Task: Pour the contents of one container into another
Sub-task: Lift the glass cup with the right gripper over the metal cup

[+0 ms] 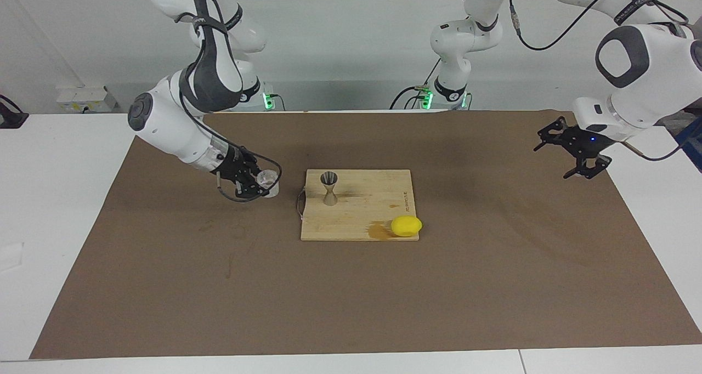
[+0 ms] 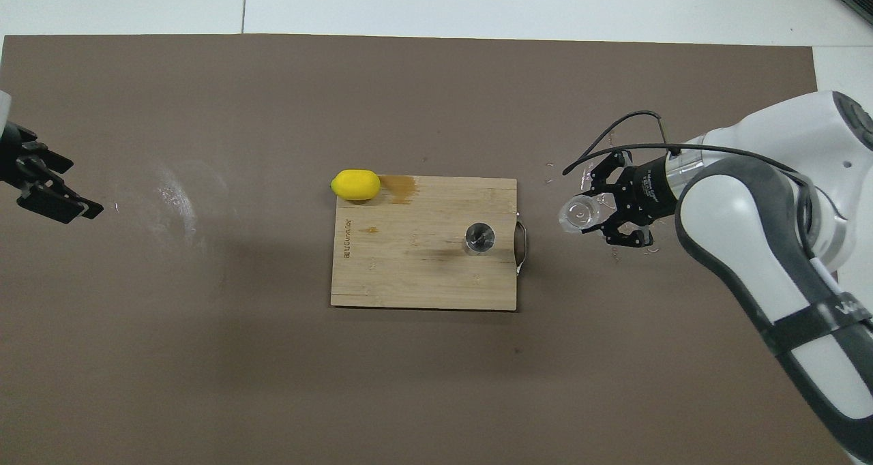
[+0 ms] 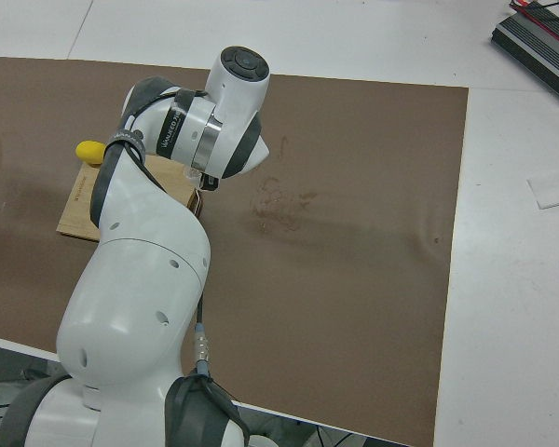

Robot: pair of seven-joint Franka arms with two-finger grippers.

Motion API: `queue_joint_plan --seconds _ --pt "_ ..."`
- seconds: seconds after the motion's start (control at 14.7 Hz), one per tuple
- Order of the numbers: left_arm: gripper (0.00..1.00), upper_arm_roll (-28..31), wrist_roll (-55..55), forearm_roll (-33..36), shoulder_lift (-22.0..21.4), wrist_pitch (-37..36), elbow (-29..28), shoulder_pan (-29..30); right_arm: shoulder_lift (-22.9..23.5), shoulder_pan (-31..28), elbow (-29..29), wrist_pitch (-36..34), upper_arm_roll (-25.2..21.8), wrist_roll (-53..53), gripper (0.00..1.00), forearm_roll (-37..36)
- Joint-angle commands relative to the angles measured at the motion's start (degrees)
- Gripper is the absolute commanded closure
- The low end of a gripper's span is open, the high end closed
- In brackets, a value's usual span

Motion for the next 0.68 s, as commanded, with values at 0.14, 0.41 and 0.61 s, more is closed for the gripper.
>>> queue_joint_plan --seconds 0.14,0.41,0.61 --pt "0.00 0.2 -18.8 1.7 -1.3 2.0 -0.7 -2.2 0.6 4.0 3.1 2.3 0.0 9.9 1.00 -2.7" --pt "0.00 0.3 -27.4 1.7 -2.2 2.1 -1.5 -2.7 1.8 8.6 5.8 2.8 0.0 17.3 1.00 -9.9" --pt "0.00 0.4 -35.5 1.7 -2.6 2.0 -1.5 -2.7 2.2 10.8 6.4 3.1 0.0 19.8 1.00 -15.6"
